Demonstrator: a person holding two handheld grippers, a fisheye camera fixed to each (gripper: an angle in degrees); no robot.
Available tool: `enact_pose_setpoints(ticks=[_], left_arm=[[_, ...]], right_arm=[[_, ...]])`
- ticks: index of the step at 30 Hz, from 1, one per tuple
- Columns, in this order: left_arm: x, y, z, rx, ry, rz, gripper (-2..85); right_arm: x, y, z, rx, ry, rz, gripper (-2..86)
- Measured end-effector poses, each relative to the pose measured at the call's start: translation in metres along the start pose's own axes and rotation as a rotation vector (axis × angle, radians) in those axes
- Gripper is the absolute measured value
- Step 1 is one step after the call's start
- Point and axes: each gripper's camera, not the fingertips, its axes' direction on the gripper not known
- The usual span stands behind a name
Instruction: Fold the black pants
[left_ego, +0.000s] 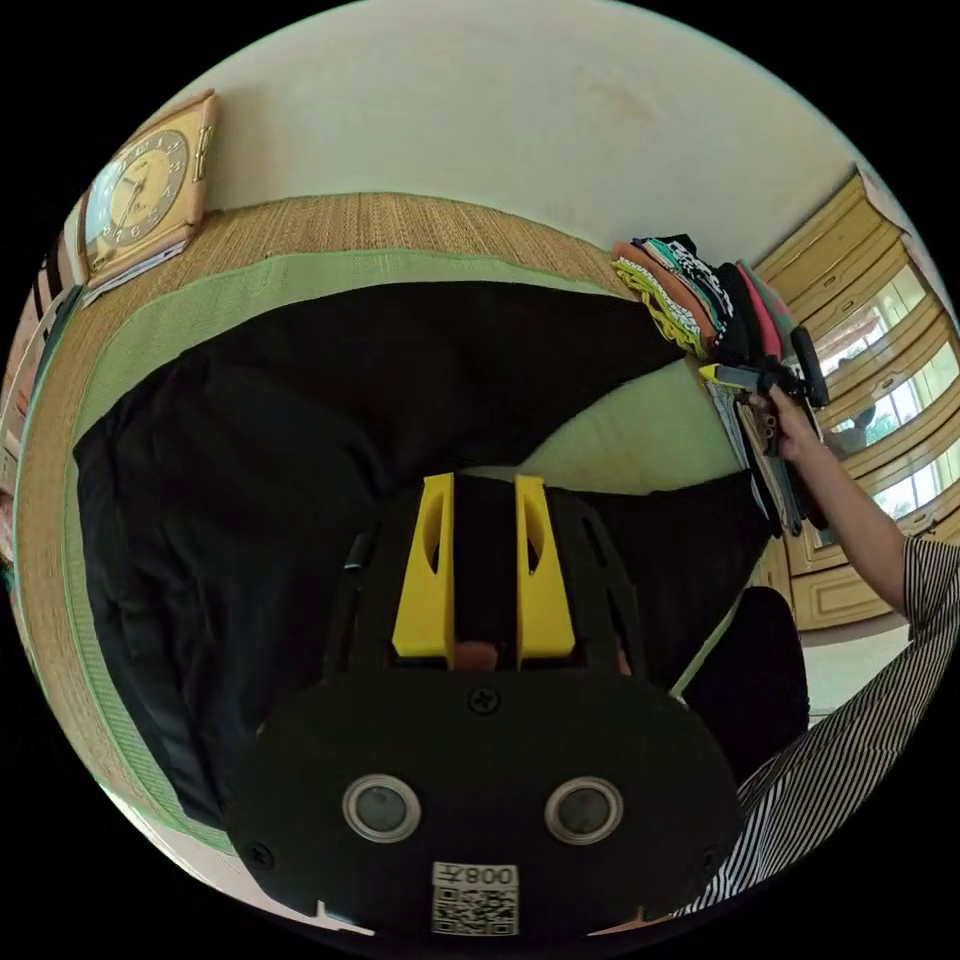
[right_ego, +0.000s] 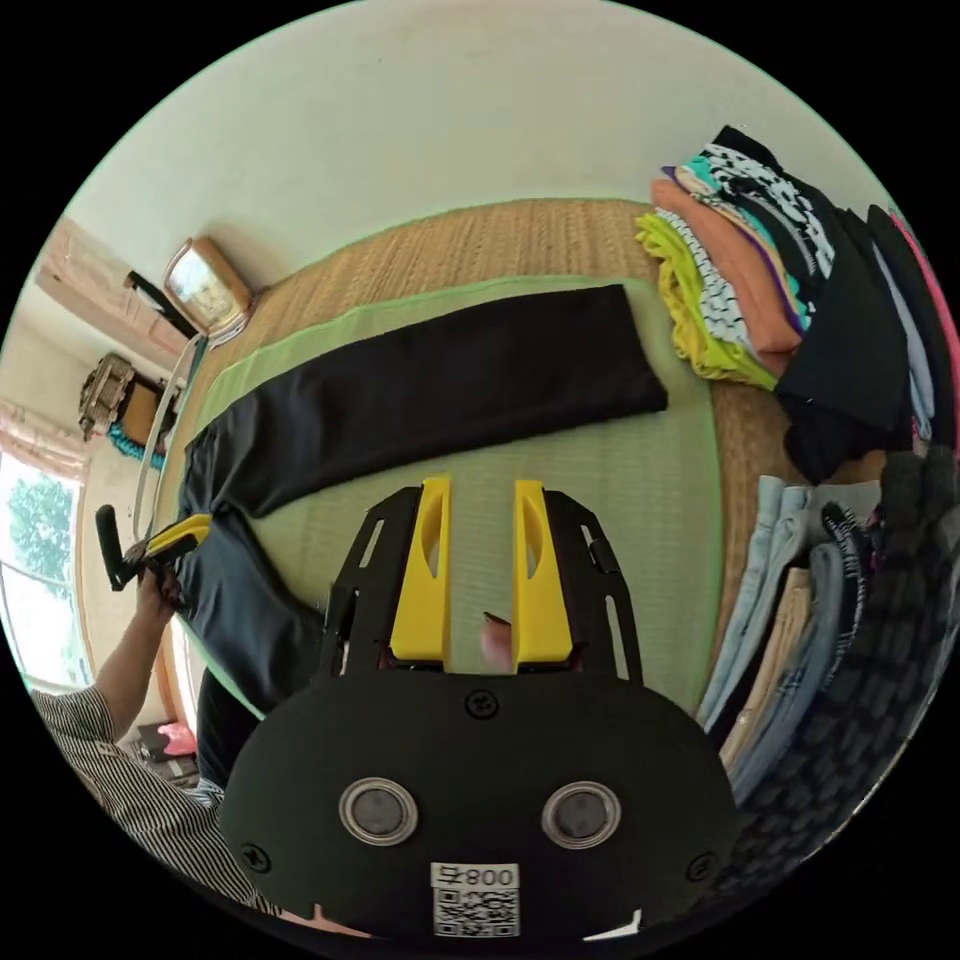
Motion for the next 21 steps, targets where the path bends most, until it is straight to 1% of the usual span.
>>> enact_pose_setpoints(ticks=[3, 7, 10, 13, 14, 17, 18, 19, 21], left_arm=[[0.004, -0.016, 0.035, -0.075, -0.030, 0.012, 8.0], [0.009, -0.020, 0.058, -0.084, -0.053, 0.009, 4.5], [0.014, -0.022, 0.070, -0.088, -0.047, 0.020, 2.6], [0.016, -0.028, 0.079, -0.094, -0.028, 0.023, 1.6], [0.017, -0.030, 0.081, -0.085, -0.010, 0.030, 1.4], [0.018, -0.034, 0.075, -0.024, 0.061, 0.033, 1.1], [0.020, -0.035, 0.072, 0.001, 0.080, 0.041, 1.0], [0.022, -0.035, 0.071, 0.014, 0.080, 0.049, 1.0], [0.032, -0.037, 0.078, -0.001, 0.074, 0.103, 1.0]], right_arm=[[0.025, -0.028, -0.001, 0.009, 0.082, 0.058, 9.9], [0.048, -0.048, 0.027, -0.092, 0.136, 0.133, 10.1], [0.050, -0.051, 0.047, -0.166, 0.152, 0.148, 9.1], [0.041, -0.057, 0.039, -0.160, 0.134, 0.123, 5.8], [0.038, -0.060, 0.034, -0.150, 0.144, 0.108, 5.1], [0.021, -0.079, -0.012, -0.041, 0.140, 0.044, 3.1], [0.014, -0.087, -0.037, 0.022, 0.130, 0.020, 2.8], [0.008, -0.094, -0.058, 0.072, 0.120, -0.007, 2.7], [0.003, -0.099, -0.075, 0.100, 0.145, -0.039, 2.8]])
